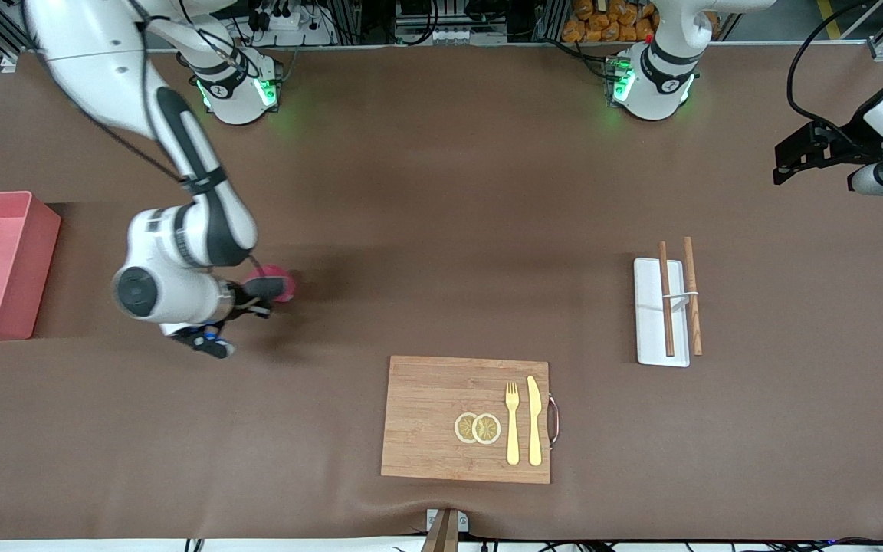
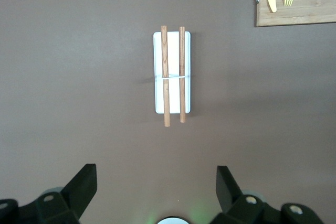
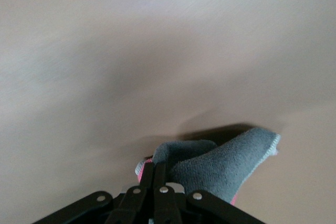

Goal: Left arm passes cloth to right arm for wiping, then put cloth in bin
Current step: 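Carry the cloth with the right gripper into the pink bin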

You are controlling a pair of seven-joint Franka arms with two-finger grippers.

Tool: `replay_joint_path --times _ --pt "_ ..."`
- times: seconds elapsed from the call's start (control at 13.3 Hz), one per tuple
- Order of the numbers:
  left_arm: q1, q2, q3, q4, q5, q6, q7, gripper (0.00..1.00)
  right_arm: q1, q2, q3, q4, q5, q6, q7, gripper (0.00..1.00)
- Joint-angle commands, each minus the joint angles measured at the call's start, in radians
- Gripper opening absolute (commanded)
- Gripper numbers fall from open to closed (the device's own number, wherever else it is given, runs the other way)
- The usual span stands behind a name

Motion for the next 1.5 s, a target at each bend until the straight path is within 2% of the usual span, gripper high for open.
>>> replay_joint_path --times 0.0,0.22,0.38,0.6,0.75,0.9,1.12,1.27,1.43 --pt "0.011 -0.017 0.004 -0.005 0.001 0.012 -0.007 1.0 0.03 -0.026 -0.011 -0.026 0.03 0.015 0.076 0.0" --pt "0.015 -0.003 0.002 0.037 -0.003 0.012 -0.02 1.0 0.009 -0.087 -0.019 -0.02 0.026 -0.073 0.052 0.0" --pt "0.012 -0.002 -0.001 0.043 -0.009 0.01 -0.026 1.0 -0.071 -0.139 -0.02 -0.015 0.016 -0.132 -0.045 0.0" --pt "0.006 -0.002 -0.005 0.043 -0.012 0.01 -0.061 1.0 -0.206 -0.2 -0.033 -0.013 -0.002 -0.181 -0.27 0.0" --pt "0.006 -0.002 -0.007 0.042 -0.014 0.007 -0.064 1.0 -0.288 -0.254 -0.051 -0.015 -0.084 -0.218 -0.442 0.0" --pt "0.011 -0.002 -0.007 0.038 -0.014 0.007 -0.058 1.0 -0.386 -0.302 -0.057 -0.01 -0.129 -0.279 -0.639 0.0" --pt "0.012 -0.002 -0.007 0.034 -0.014 0.004 -0.058 1.0 -0.575 -0.305 -0.072 0.091 -0.152 -0.369 -1.005 0.0" --pt "0.003 -0.002 -0.009 0.035 -0.012 0.004 -0.063 1.0 -0.666 -0.302 -0.074 0.173 -0.25 -0.417 -1.155 0.0" --pt "0.004 -0.002 -0.009 0.037 -0.012 0.004 -0.061 1.0 -0.772 -0.271 -0.076 0.274 -0.292 -0.413 -1.345 0.0"
